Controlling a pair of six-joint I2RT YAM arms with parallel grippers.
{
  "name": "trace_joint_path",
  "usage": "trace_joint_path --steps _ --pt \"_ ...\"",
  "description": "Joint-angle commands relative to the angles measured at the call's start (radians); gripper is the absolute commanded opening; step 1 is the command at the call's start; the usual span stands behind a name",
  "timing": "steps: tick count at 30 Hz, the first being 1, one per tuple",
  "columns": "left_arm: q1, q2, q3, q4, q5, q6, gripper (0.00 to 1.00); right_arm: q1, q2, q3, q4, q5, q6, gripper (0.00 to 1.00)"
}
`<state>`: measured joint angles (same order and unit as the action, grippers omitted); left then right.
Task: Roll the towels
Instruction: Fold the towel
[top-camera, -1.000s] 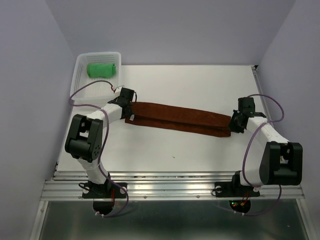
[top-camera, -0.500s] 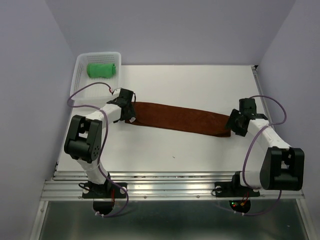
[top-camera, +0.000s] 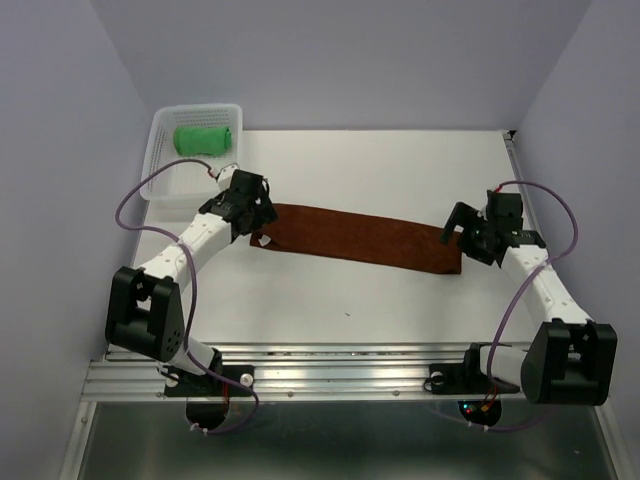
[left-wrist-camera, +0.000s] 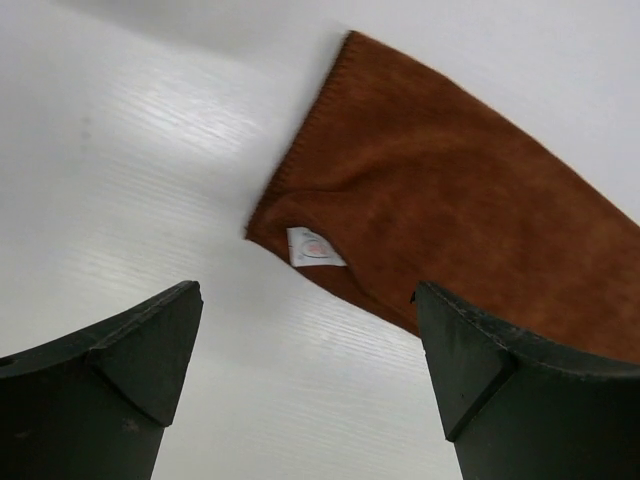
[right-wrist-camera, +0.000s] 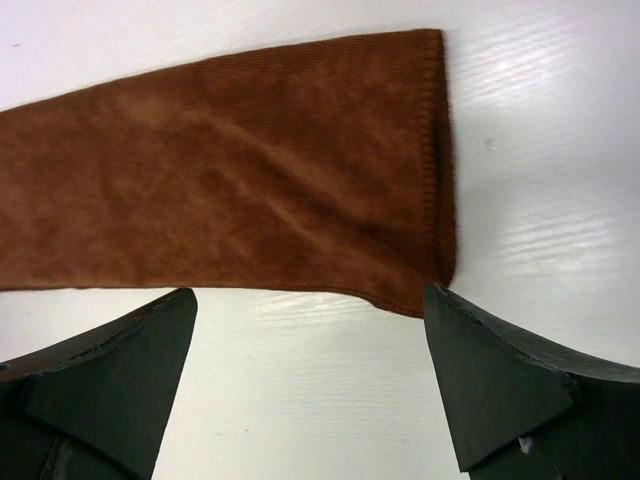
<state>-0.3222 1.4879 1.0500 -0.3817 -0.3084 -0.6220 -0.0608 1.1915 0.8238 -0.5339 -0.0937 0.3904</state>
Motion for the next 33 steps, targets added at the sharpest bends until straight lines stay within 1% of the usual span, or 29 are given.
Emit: trace_joint_path --steps 1,3,4,9,13,16,18,20,22,29,33 --pt "-0.077 -0.003 0.065 0.073 0.106 0.004 0.99 -0.010 0.020 0.005 0.155 -0.228 0.014 1.00" --pt "-0.100 0.034 0.100 0.087 0.134 0.015 0.99 -0.010 0.062 -0.005 0.184 -0.267 0.015 1.00" --pt "-0.110 0.078 0.113 0.090 0.144 0.013 0.99 -0.001 0.078 -0.002 0.192 -0.274 0.013 1.00" --pt "-0.112 0.205 0.182 0.112 0.138 0.025 0.99 0.019 0.175 0.003 0.229 -0.273 -0.013 1.00" --pt "-0.097 0.300 0.197 0.112 0.137 0.033 0.99 0.029 0.262 -0.006 0.229 -0.212 -0.012 1.00" --pt "-0.057 0.328 0.157 0.112 0.143 0.027 0.99 0.029 0.286 -0.031 0.213 -0.118 0.002 1.00" --pt "-0.013 0.327 0.101 0.141 0.164 0.027 0.99 0.029 0.289 -0.038 0.200 -0.057 0.025 1.00" --pt "0.017 0.313 0.061 0.167 0.207 0.036 0.99 0.029 0.284 -0.057 0.190 0.029 0.045 1.00" --pt "0.038 0.302 0.012 0.199 0.216 0.042 0.99 0.029 0.281 -0.066 0.189 0.081 0.071 1.00" --pt "0.064 0.302 -0.048 0.208 0.270 0.074 0.99 0.019 0.280 -0.065 0.189 0.134 0.074 1.00" --pt "0.068 0.250 -0.056 0.195 0.273 0.074 0.99 0.019 0.280 -0.037 0.189 0.091 0.032 1.00"
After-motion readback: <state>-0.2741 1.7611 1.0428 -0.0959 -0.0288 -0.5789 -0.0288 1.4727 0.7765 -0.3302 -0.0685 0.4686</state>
